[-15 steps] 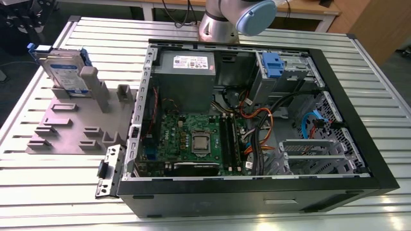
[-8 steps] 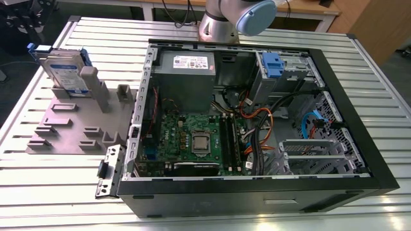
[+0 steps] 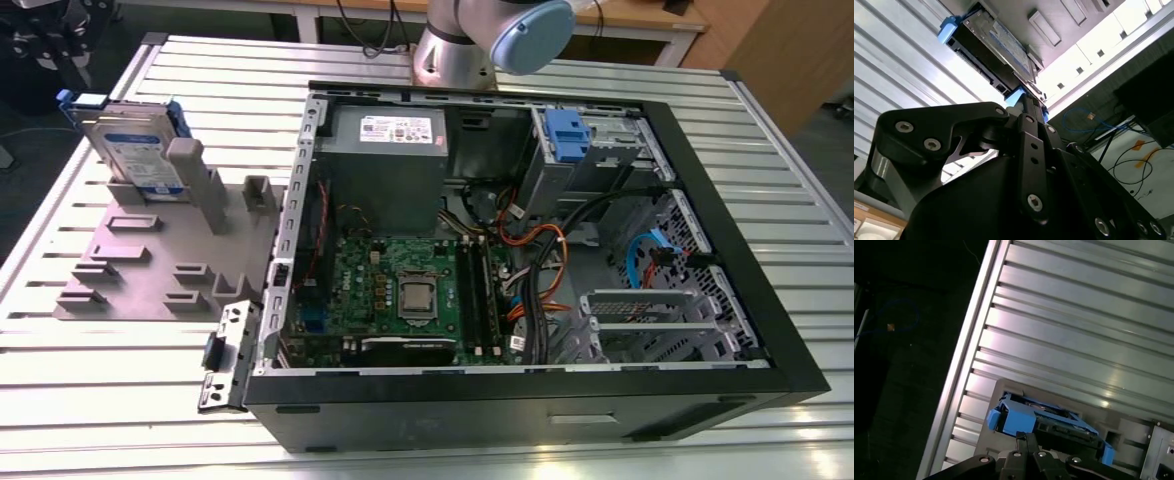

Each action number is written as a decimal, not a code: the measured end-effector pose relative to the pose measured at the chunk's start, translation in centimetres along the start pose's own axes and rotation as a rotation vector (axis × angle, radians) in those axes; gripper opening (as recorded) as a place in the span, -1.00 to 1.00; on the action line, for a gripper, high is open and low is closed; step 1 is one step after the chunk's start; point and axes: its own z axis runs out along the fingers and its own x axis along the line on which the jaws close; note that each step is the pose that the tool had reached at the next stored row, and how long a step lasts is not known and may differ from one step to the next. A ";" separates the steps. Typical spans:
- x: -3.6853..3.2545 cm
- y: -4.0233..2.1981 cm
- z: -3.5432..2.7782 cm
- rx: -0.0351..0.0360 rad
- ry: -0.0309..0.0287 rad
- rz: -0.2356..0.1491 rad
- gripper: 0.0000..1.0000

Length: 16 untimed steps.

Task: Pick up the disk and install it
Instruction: 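Pick up the disk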

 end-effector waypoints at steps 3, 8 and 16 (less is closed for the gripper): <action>0.00 0.00 0.00 0.0007 0.0016 -0.035 -0.79; 0.00 0.00 0.00 0.0021 0.0045 -0.102 -0.79; 0.00 0.00 0.02 0.0042 0.0094 -0.212 -0.79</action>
